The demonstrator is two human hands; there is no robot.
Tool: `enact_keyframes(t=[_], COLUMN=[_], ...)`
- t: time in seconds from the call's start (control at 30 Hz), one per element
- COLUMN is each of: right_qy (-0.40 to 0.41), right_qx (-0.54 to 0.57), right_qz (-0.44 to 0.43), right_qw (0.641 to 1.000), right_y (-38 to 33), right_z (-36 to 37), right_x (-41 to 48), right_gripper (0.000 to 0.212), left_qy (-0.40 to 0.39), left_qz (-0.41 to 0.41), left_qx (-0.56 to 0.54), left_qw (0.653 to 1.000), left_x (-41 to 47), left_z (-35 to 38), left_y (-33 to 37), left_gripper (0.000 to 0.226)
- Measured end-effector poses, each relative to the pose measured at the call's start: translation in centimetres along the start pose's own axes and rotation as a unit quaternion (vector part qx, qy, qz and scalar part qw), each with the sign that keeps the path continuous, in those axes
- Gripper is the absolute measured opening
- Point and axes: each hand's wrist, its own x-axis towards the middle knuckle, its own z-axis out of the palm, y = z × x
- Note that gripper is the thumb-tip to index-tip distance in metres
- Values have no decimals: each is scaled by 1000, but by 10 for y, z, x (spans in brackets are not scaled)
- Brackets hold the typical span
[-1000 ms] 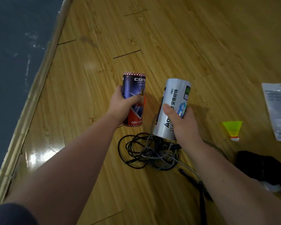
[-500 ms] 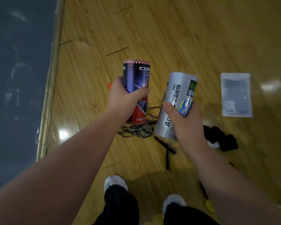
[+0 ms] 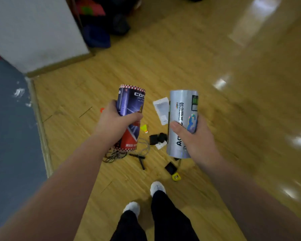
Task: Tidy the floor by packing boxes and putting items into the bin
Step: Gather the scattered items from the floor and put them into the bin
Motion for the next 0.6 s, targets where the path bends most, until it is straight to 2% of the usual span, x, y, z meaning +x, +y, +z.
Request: enact_keyframes(t=[0.07,0.17,0.3,0.43,0.6], right_qy=[19,130,244,369,499], right_qx=[12,64,121,140,113], right_qz=[5,29,36,43,85], right_qw=[1000,989,961,918,855], right_y=[-5,-5,5,16,46], right_z=[-12,-53,-115,-184,-252], right_x=[-21,-71,-156,-263,-392], right_gripper=[50,55,46,34,40], left_qy=[-16,-74,-179,-307,-426], left_qz=[25,63,123,166,209], left_qx=[-1,16,46,93,116], left_qw=[1000,995,975,933,873], left_x=[-15,-46,-98,-172,-271], left_z=[12,47,103,180,285], left_y=[17,47,85,123,151], left_gripper=[45,43,40,50,48])
